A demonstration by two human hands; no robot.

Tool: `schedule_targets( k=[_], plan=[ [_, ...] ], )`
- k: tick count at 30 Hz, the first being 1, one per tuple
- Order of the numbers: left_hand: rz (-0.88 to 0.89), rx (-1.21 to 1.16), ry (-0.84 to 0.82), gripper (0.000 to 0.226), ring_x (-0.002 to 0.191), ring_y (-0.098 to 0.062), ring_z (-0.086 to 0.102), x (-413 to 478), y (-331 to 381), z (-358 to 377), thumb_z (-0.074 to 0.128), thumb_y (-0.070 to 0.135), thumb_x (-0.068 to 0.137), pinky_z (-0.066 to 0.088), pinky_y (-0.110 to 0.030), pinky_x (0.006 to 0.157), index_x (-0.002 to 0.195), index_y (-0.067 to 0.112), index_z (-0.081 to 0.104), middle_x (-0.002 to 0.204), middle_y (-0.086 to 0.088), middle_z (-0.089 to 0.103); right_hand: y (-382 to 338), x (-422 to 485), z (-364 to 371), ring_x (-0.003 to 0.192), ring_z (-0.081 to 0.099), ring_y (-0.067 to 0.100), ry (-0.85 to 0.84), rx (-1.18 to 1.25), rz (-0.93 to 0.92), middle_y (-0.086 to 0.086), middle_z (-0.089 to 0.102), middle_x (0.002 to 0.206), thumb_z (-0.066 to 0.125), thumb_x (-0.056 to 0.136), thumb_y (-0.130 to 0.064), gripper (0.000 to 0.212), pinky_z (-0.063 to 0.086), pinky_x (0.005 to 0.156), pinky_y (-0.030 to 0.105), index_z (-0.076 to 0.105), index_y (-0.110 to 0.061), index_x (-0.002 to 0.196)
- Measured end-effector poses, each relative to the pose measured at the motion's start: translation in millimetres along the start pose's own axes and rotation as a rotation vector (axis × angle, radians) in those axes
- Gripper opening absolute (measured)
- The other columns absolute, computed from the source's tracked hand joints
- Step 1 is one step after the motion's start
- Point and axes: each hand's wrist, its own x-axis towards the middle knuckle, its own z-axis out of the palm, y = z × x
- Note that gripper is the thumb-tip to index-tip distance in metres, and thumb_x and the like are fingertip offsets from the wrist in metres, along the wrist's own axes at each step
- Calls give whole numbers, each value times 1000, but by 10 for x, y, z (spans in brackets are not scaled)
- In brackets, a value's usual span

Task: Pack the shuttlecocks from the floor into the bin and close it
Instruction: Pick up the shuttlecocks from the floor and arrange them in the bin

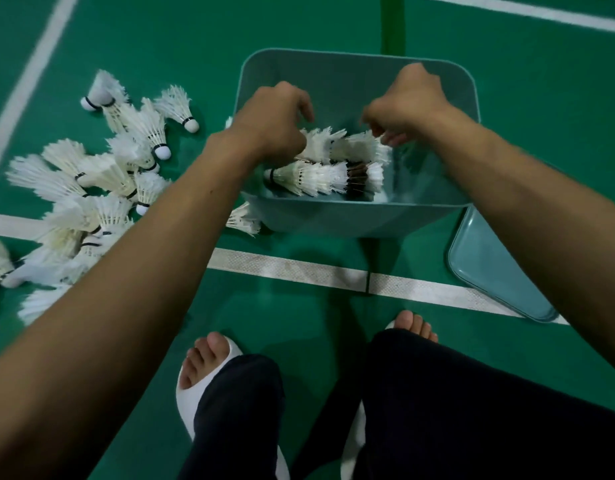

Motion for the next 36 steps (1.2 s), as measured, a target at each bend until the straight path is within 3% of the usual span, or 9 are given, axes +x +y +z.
schedule_targets(
  k=[3,6,10,15,20,22,25,30,36],
  plan=[
    [39,-54,190,43,103,-26,58,-259,-118,-257,68,11,83,49,-35,93,126,17,65,128,-15,54,-331,-328,159,72,75,25,120,153,-186,21,76,87,69,77,-17,27,64,70,49,74,5,93],
    [-62,-113,364,38,98,-29,63,-517,-500,-479,63,16,82,52,-36,90,119,19,67,124,-13,56,-687,-702,418,86,67,23,138,222,-385,8,71,89,70,78,-25,24,58,80,41,68,-7,95],
    [-269,-177,319,34,98,-27,68,-826,-1034,-507,61,18,79,55,-36,85,111,16,71,116,-10,67,-1026,-951,820,82,65,22,73,230,-646,0,69,83,67,77,-31,26,53,78,41,57,-15,95],
    [-503,-130,308,40,99,-30,64,-1229,-1642,-210,59,24,72,55,-40,82,109,13,69,113,-14,66,-1295,-1044,1399,85,63,27,-168,-141,-914,8,67,95,68,86,-21,25,55,78,43,58,-11,106],
    [-861,-325,540,21,92,-28,61,-1493,-1909,-53,67,25,78,40,-31,67,93,11,61,93,-6,61,-1505,-1128,1827,88,56,33,-390,-427,-841,12,53,93,56,81,1,18,43,66,38,51,-8,96],
    [-1022,-284,635,36,106,-34,58,-1603,-1920,16,67,30,76,47,-40,81,103,8,56,109,-12,60,-1555,-1098,1970,93,57,35,-444,-481,-809,14,54,98,57,81,0,18,46,70,40,52,-8,97],
    [-1168,-242,589,71,125,-41,45,-1742,-1895,173,73,40,73,40,-48,101,126,3,44,133,-19,48,-1645,-1029,2214,109,55,36,-456,-463,-749,17,55,119,61,84,-5,27,51,90,46,60,-8,111],
    [-1096,-290,471,102,128,-45,44,-1752,-1963,391,84,55,72,43,-49,102,141,3,31,143,-22,36,-1827,-938,2560,123,43,38,-480,-408,-704,16,43,135,64,86,-10,28,44,103,50,61,-14,113],
    [-1029,-70,401,76,120,-38,51,-1633,-1872,489,79,31,81,47,-44,87,137,6,34,140,-16,37,-1820,-955,2623,117,62,33,-660,-402,-623,16,70,120,58,88,0,31,46,106,44,71,-4,116]
  ],
)
